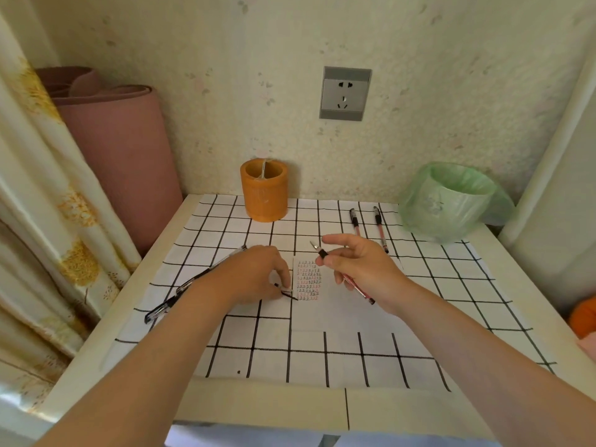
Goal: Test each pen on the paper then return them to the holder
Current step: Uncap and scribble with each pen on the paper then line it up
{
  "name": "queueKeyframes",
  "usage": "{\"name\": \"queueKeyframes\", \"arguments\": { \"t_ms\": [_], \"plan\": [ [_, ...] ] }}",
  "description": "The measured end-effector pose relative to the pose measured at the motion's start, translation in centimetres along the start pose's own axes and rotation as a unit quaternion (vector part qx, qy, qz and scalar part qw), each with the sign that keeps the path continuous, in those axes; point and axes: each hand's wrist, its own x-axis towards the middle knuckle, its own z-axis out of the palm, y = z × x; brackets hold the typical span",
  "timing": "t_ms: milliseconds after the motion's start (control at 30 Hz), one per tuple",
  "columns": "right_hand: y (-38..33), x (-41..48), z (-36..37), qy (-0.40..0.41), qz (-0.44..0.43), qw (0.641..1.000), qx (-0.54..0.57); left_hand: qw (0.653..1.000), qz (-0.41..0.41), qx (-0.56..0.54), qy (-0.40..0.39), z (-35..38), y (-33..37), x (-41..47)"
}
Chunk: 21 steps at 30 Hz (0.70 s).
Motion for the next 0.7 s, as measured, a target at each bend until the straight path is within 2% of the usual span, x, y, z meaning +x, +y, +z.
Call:
{"name": "queueKeyframes", "arguments": {
  "t_ms": [100, 300, 700],
  "plan": [
    [0.3, 0.3, -0.1, 0.014, -0.012, 0.995, -0.099, 0.999, -0.027, -0.043, -0.001, -0.5, -0.1, -0.3],
    [0.7, 0.4, 0.0, -0.01, -0.069, 0.964, -0.256, 0.995, -0.025, -0.095, 0.035, -1.1, 0.0, -0.7],
    [0.4, 0.2, 0.8, 0.004, -0.066, 0.936, -0.347, 0.991, -0.013, -0.126, 0.045, -1.2, 0.3, -0.7]
  ]
}}
